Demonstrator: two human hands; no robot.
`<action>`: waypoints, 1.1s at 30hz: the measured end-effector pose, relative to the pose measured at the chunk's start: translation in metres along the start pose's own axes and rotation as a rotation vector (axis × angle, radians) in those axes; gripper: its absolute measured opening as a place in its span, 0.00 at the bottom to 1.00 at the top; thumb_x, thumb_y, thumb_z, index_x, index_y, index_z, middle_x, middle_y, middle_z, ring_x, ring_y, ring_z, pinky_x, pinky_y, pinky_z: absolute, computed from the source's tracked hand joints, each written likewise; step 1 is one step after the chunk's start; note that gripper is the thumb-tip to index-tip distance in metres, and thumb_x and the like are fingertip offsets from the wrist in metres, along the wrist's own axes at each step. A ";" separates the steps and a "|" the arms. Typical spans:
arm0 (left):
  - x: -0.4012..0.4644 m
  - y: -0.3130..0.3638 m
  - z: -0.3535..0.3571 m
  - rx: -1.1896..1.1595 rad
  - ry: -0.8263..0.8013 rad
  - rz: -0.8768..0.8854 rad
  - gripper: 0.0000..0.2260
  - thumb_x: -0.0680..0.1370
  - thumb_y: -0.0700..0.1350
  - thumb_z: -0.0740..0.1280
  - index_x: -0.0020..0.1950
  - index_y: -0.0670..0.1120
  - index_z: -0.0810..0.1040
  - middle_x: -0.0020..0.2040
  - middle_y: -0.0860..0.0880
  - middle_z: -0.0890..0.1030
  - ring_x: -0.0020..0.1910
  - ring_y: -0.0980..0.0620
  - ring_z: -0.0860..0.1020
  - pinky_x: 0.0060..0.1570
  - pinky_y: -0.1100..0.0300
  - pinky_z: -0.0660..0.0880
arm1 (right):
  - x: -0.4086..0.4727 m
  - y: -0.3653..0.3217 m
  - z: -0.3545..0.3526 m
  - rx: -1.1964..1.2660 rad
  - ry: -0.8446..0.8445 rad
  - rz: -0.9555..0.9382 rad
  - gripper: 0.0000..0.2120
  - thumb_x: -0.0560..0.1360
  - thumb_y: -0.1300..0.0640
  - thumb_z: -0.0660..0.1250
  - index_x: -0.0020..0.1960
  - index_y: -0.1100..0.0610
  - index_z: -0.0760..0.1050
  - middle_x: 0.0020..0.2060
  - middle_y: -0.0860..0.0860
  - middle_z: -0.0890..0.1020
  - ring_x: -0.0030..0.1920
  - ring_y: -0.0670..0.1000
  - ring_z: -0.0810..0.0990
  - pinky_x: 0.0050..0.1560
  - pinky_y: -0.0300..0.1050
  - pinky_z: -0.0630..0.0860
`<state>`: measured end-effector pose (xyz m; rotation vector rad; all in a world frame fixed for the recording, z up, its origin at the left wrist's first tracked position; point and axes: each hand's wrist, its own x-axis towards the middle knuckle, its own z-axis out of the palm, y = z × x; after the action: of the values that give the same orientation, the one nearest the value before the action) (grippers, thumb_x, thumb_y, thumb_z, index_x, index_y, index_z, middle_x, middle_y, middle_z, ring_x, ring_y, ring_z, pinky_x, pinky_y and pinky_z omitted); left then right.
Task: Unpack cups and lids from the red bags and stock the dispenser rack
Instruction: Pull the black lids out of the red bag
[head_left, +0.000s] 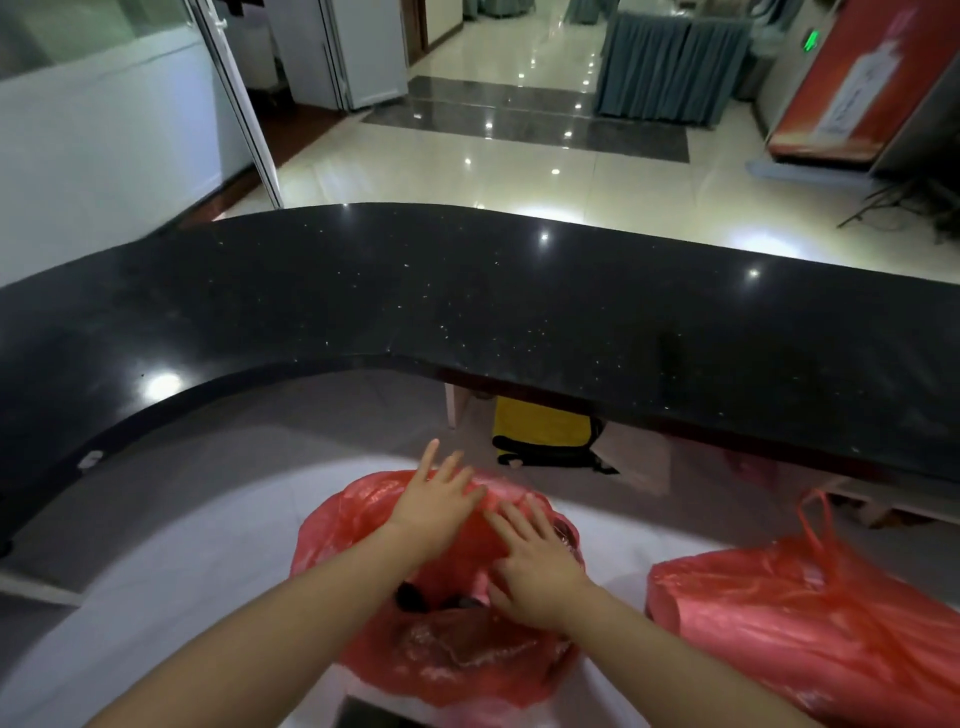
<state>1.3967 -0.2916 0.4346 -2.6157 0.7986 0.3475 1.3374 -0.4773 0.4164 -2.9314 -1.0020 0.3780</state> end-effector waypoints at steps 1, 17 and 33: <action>0.003 -0.002 0.000 0.010 0.016 -0.003 0.25 0.81 0.42 0.63 0.78 0.50 0.65 0.76 0.43 0.67 0.79 0.39 0.58 0.74 0.31 0.35 | -0.003 0.005 0.000 -0.017 -0.003 0.025 0.26 0.78 0.41 0.53 0.56 0.54 0.85 0.81 0.56 0.53 0.81 0.59 0.44 0.76 0.65 0.31; 0.044 0.011 -0.035 -0.301 0.443 0.022 0.06 0.77 0.46 0.67 0.45 0.50 0.83 0.41 0.50 0.83 0.37 0.46 0.82 0.43 0.54 0.76 | -0.057 0.064 -0.013 0.057 0.544 0.592 0.19 0.73 0.40 0.63 0.53 0.54 0.78 0.57 0.54 0.80 0.59 0.60 0.79 0.66 0.64 0.70; 0.064 0.017 -0.018 -0.191 0.246 0.013 0.15 0.80 0.43 0.61 0.65 0.51 0.79 0.54 0.50 0.80 0.51 0.43 0.81 0.48 0.53 0.70 | -0.050 0.086 0.007 0.575 -0.072 0.976 0.21 0.76 0.54 0.66 0.67 0.60 0.71 0.58 0.60 0.80 0.58 0.61 0.80 0.53 0.48 0.77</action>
<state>1.4410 -0.3435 0.4239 -2.8721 0.9018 0.1098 1.3486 -0.5762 0.4121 -2.6129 0.5488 0.6333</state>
